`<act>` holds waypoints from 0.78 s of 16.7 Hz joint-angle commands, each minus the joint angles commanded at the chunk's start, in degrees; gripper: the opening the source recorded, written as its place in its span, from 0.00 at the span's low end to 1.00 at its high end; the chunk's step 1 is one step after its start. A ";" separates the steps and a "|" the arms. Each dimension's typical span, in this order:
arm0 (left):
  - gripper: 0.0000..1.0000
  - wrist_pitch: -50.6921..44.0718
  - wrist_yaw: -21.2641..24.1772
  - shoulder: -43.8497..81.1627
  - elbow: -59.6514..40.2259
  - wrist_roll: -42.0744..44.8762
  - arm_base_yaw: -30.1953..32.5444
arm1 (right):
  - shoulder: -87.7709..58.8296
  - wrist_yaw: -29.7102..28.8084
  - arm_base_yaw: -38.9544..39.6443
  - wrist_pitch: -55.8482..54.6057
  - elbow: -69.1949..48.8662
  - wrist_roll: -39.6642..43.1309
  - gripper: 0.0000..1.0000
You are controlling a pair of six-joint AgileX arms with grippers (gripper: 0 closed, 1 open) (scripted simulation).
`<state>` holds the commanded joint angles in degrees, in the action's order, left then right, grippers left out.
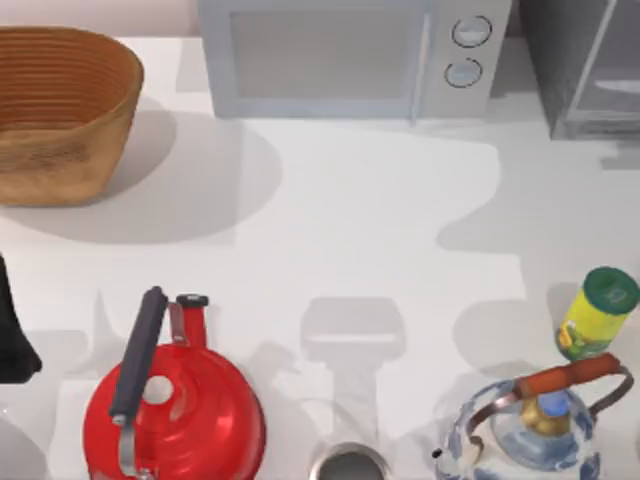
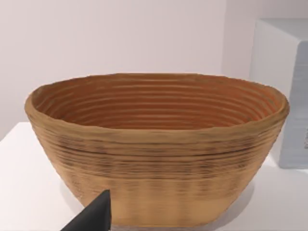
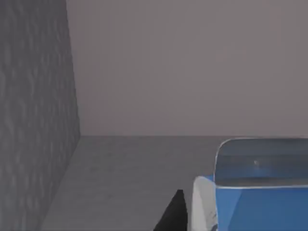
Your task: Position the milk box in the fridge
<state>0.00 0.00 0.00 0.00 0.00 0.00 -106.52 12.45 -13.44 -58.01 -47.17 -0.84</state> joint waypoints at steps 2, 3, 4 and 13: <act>1.00 0.00 0.00 0.00 0.00 0.00 0.00 | -8.14 0.98 -1.10 -4.66 -3.80 -0.05 0.00; 1.00 0.00 0.00 0.00 0.00 0.00 0.00 | -11.30 1.37 -1.55 -6.56 -5.34 -0.06 0.00; 1.00 0.00 0.00 0.00 0.00 0.00 0.00 | -13.87 1.70 -1.93 -8.13 -6.63 -0.06 0.00; 1.00 0.00 0.00 0.00 0.00 0.00 0.00 | -18.07 2.21 -2.21 -10.52 -8.63 -0.15 0.00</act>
<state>0.00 0.00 0.00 0.00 0.00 0.00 -124.59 14.66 -15.65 -68.53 -55.79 -0.98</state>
